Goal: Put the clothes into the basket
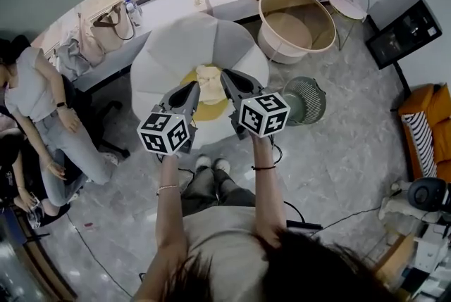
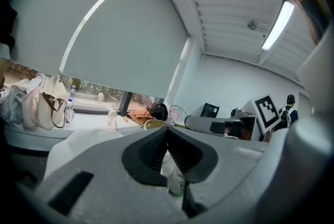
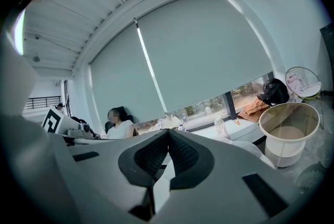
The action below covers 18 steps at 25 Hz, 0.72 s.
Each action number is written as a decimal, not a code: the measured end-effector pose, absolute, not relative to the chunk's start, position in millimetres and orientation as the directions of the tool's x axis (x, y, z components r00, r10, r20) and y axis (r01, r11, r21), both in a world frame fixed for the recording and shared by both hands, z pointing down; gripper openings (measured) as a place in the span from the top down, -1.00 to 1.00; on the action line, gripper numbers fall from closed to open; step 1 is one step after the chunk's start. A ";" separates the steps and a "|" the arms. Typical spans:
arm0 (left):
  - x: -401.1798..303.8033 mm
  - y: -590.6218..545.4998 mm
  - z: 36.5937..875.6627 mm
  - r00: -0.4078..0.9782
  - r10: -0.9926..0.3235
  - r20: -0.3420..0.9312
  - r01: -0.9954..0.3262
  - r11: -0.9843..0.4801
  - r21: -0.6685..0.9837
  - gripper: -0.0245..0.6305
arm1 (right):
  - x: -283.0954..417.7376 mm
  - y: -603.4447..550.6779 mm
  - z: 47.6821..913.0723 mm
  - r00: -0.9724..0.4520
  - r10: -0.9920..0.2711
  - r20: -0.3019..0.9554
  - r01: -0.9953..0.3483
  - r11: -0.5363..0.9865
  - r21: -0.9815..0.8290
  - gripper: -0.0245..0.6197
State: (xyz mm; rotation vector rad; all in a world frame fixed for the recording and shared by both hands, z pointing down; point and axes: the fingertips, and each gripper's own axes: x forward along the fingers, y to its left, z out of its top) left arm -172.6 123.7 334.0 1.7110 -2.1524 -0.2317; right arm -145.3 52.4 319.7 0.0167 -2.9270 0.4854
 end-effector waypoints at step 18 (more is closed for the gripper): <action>-229.7 103.1 395.6 -0.091 -0.952 0.292 -0.860 0.223 0.460 0.89 | -212.2 42.1 384.7 -0.957 0.001 0.289 -0.122 0.905 -0.408 0.90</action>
